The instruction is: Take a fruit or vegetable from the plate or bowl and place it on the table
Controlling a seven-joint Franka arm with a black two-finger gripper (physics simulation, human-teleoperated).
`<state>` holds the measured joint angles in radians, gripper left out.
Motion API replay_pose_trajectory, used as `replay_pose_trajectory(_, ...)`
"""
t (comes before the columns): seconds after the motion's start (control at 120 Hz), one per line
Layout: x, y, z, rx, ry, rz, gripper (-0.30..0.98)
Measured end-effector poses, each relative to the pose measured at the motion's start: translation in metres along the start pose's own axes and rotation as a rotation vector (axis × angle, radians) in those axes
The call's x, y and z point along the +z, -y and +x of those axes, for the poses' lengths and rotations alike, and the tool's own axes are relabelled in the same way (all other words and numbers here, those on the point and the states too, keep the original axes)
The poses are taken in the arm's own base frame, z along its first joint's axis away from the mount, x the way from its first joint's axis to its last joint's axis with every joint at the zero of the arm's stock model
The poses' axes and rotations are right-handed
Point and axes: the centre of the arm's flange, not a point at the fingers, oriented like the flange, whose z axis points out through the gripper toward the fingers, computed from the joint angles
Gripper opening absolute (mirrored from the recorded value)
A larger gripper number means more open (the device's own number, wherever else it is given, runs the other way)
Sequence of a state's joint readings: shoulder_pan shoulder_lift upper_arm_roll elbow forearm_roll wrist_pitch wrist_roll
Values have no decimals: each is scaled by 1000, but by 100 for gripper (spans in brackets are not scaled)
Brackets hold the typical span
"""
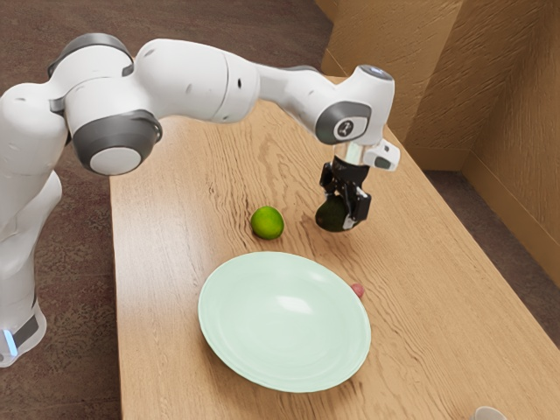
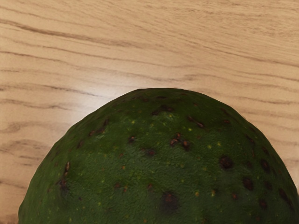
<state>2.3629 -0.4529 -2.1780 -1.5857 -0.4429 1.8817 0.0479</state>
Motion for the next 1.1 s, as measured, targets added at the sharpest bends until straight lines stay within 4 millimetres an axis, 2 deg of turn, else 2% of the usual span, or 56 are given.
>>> replay_pose_trajectory(0.2,-7,-1,-1,6,13,-4,48)
replay_pose_trajectory(0.85,-10,0,-4,10,49,-6,48)
replay_pose_trajectory(0.917,-21,1,-3,13,39,-7,47)
replay_pose_trajectory(1.1,-21,3,-4,12,60,4,48)
